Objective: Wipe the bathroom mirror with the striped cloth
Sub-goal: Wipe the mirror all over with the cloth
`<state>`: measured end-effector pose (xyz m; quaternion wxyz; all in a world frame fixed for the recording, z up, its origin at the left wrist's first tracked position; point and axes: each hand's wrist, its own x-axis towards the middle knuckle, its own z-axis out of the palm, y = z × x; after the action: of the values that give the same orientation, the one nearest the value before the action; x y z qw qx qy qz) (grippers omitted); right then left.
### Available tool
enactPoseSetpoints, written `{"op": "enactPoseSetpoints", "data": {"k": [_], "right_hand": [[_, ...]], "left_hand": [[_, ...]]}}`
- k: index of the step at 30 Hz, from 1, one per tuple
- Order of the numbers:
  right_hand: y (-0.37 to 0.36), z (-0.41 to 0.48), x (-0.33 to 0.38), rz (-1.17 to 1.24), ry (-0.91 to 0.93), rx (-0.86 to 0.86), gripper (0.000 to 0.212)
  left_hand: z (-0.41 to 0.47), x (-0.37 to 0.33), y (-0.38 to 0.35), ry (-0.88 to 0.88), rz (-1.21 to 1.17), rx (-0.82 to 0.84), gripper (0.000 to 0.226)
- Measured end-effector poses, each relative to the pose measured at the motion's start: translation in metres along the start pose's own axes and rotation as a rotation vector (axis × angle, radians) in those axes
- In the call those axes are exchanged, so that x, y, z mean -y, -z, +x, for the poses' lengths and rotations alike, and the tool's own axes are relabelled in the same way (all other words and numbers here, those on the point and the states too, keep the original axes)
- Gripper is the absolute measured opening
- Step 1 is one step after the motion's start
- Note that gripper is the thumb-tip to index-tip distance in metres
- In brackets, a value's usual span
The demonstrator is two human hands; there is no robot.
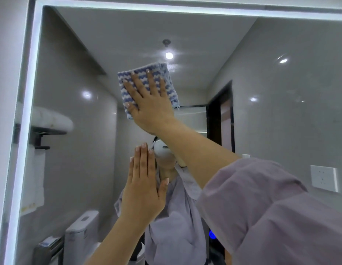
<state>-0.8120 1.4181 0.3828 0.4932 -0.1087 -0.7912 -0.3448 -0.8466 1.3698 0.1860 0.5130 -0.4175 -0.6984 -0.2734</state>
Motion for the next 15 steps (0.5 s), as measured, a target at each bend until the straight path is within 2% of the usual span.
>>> {"op": "enactPoseSetpoints", "data": {"k": [5, 10, 15], "right_hand": [[0.006, 0.003, -0.029, -0.030, 0.033, -0.016, 0.061], [0.018, 0.001, -0.093, -0.047, -0.159, -0.055, 0.061], [0.025, -0.022, -0.149, 0.035, -0.366, -0.093, 0.059]], "left_hand": [[-0.002, -0.001, 0.003, -0.015, 0.002, -0.006, 0.075], [-0.001, -0.001, 0.004, -0.025, -0.004, -0.002, 0.075], [-0.002, -0.002, 0.006, -0.015, -0.005, 0.027, 0.076]]}}
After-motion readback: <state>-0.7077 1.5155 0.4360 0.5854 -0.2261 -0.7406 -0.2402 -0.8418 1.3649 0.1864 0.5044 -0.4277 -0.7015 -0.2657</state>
